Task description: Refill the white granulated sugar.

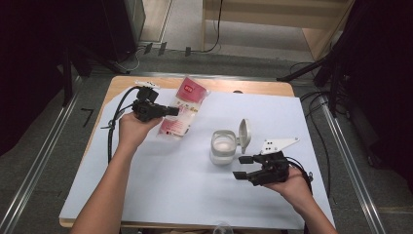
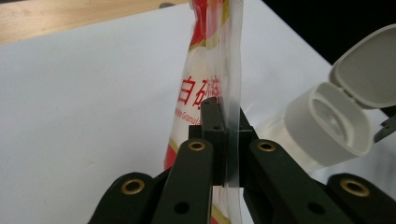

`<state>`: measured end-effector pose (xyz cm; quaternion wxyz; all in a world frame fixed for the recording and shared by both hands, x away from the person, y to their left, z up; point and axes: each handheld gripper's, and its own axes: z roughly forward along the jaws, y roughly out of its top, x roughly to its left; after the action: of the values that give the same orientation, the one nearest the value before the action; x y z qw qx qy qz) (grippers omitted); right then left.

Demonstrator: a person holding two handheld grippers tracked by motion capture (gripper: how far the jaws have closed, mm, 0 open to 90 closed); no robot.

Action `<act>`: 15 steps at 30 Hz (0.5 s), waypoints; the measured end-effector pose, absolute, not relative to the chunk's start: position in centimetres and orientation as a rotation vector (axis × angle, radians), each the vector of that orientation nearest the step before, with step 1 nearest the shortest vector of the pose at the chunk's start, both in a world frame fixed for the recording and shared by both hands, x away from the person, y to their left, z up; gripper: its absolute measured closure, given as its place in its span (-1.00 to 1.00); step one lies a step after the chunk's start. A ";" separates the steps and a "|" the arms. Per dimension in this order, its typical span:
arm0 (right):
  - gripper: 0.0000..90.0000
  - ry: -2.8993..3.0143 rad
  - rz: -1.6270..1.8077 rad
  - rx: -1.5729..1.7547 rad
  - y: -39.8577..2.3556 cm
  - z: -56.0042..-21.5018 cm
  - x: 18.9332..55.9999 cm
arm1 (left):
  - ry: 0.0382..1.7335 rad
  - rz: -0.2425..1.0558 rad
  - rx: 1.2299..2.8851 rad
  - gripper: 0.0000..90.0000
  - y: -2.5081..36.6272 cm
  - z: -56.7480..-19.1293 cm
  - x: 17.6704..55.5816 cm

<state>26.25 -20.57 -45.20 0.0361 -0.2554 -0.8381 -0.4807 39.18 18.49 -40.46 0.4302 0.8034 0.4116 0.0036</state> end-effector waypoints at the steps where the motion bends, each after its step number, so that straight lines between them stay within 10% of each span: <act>1: -0.14 -2.573 -1.478 -0.783 -20.6 -45.3 26.3 | 1.030 0.017 2.015 1.00 18.5 -40.6 39.2; 15: -0.14 -2.582 -1.524 -0.825 -22.1 -45.0 26.3 | 1.013 -0.036 2.005 1.00 20.2 -41.3 38.7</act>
<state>26.34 -22.14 -45.03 0.0161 -0.2653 -0.8301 -0.4902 38.72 20.21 -41.30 0.4327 0.8045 0.4065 -0.0145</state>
